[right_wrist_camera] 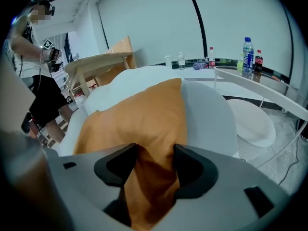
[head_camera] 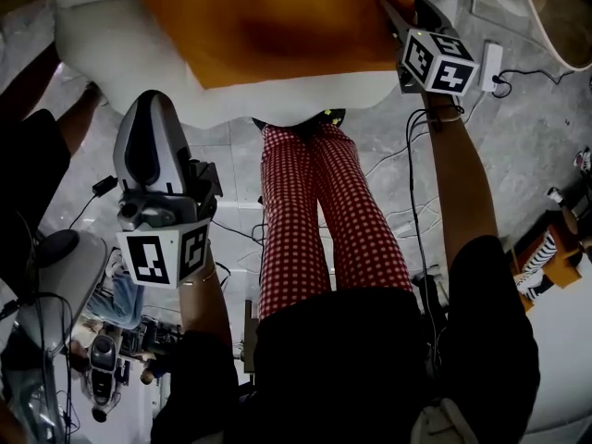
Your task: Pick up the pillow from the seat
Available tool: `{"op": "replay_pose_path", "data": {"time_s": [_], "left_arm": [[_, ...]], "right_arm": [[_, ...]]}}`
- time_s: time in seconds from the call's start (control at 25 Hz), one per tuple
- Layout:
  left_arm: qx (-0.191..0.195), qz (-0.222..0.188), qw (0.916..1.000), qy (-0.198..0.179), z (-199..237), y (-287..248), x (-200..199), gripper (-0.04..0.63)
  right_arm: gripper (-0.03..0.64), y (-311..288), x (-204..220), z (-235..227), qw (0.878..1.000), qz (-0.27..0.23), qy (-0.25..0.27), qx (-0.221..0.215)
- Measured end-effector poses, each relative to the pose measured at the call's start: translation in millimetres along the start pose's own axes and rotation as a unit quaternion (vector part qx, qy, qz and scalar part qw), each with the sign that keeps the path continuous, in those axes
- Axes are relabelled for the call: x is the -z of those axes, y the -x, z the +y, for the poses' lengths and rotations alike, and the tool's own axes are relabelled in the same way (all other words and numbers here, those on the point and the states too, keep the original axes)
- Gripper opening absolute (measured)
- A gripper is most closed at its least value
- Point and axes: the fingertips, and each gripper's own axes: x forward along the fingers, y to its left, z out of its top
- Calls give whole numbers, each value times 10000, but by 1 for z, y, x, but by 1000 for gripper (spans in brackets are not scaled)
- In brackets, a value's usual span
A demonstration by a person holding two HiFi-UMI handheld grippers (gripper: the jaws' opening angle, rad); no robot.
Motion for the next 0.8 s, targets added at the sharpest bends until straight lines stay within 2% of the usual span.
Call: {"op": "replay_pose_path", "data": {"time_s": [0.48, 0.8], "left_arm": [[-126, 102, 9999, -16, 34, -5, 26, 11], [-275, 256, 9993, -30, 58, -3, 46, 11]], "right_arm": [[145, -4, 4, 11, 9994, 77, 252, 241], [107, -2, 2, 14, 9981, 147, 470, 372]]}}
